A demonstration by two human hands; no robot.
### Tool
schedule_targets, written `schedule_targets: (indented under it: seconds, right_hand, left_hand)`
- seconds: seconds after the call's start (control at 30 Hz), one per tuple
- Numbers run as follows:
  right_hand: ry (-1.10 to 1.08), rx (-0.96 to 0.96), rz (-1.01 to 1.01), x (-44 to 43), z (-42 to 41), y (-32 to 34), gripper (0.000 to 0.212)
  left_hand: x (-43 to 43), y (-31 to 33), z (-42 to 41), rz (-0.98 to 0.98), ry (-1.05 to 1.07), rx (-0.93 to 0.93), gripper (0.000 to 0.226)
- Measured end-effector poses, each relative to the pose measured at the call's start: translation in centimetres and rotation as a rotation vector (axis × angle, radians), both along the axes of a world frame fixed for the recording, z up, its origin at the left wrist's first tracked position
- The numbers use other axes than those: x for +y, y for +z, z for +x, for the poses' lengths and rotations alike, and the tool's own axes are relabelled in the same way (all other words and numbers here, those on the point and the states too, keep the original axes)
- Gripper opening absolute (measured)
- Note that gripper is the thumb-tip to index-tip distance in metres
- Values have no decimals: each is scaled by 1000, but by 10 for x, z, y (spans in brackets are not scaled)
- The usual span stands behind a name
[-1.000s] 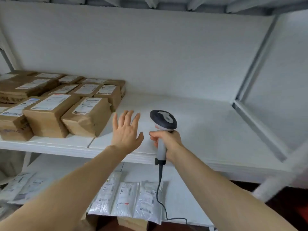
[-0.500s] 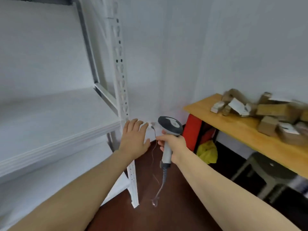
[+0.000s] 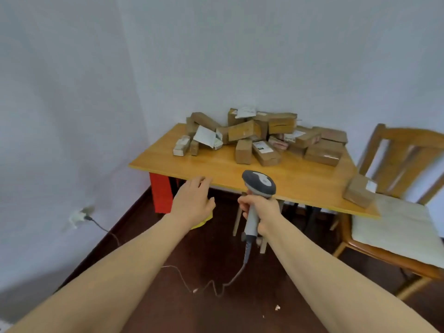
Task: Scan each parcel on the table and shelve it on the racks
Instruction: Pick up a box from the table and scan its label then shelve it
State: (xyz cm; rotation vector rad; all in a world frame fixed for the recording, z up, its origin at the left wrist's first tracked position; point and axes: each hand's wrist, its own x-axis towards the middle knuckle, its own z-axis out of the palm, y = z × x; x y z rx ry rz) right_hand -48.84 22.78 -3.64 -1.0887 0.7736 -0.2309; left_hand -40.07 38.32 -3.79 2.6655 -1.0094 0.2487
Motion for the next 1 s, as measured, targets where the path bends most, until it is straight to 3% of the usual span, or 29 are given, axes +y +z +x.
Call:
schedule_targets:
  seconds: [0.3,0.6,0.77,1.0]
  right_hand:
    - [-342,28,14,-141,36,-9,18]
    - [-663,78,49,-287,2,-46,11]
    - [-741,94,83,-390,-12,-77,8]
    - [-802,206,242,-510,-42,-119,13]
  left_hand:
    - [-165,-8,89,15,-248,134,63]
    - [-341,-34,82,113,-496,221,63]
    - [-449,-56,66,154,-485,293,64]
    - [-582,-96,27,206,-333,652,67]
